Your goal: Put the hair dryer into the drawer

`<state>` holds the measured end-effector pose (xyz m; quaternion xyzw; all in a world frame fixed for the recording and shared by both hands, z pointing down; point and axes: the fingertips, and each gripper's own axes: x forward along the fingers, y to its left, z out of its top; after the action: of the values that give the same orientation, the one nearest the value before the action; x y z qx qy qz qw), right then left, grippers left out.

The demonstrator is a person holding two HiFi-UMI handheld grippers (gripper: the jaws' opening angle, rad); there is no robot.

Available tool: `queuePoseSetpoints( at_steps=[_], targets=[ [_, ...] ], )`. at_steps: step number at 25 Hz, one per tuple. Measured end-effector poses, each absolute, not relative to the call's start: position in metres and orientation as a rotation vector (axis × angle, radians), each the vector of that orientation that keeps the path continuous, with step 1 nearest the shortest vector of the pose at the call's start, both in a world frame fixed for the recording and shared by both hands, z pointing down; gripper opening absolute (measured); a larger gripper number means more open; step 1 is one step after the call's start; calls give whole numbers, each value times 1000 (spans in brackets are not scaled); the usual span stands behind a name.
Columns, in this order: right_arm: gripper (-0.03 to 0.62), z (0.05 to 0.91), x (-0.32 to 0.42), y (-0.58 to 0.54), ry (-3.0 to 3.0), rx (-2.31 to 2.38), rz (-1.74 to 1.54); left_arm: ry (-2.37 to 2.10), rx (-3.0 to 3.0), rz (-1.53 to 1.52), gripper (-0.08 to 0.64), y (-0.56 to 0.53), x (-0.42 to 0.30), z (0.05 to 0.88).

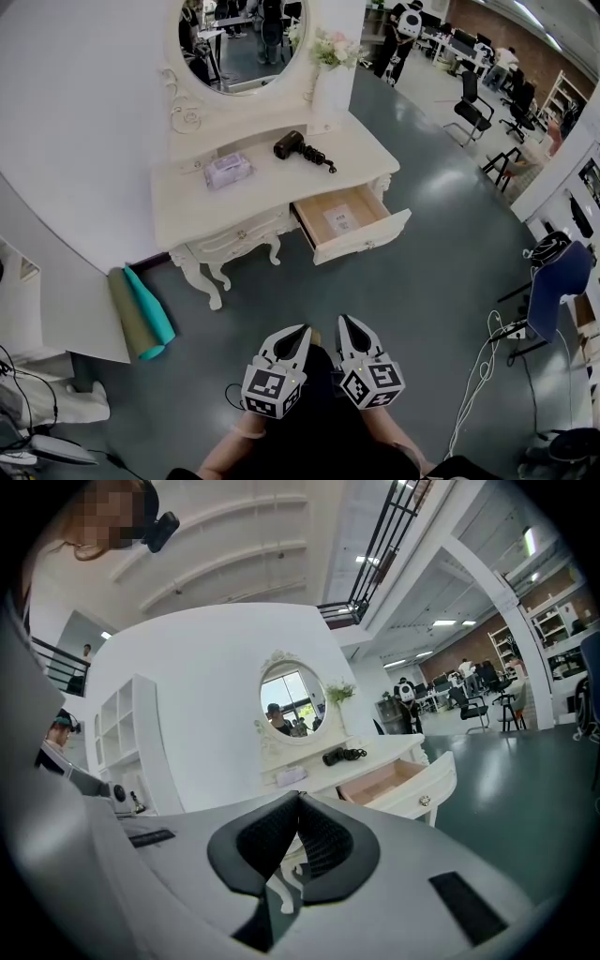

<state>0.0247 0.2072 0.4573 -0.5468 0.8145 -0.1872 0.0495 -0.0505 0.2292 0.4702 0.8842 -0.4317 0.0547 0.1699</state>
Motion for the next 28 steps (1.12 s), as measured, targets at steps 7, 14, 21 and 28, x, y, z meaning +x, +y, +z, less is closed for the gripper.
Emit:
queuePoseSetpoints(
  at_steps=[7, 14, 21, 28],
  targets=[
    [28, 462, 22, 167, 2515, -1660, -586, -1242, 2477, 157, 22, 189, -53, 478],
    [27, 463, 25, 116, 2529, -1646, -599, -1262, 2462, 152, 23, 141, -50, 477],
    [28, 460, 35, 73, 2531, -1636, -600, -1292, 2445, 158, 23, 97, -48, 475],
    [28, 449, 56, 21, 2513, -1642, -565, -1352, 2427, 157, 23, 51, -53, 471]
  ],
)
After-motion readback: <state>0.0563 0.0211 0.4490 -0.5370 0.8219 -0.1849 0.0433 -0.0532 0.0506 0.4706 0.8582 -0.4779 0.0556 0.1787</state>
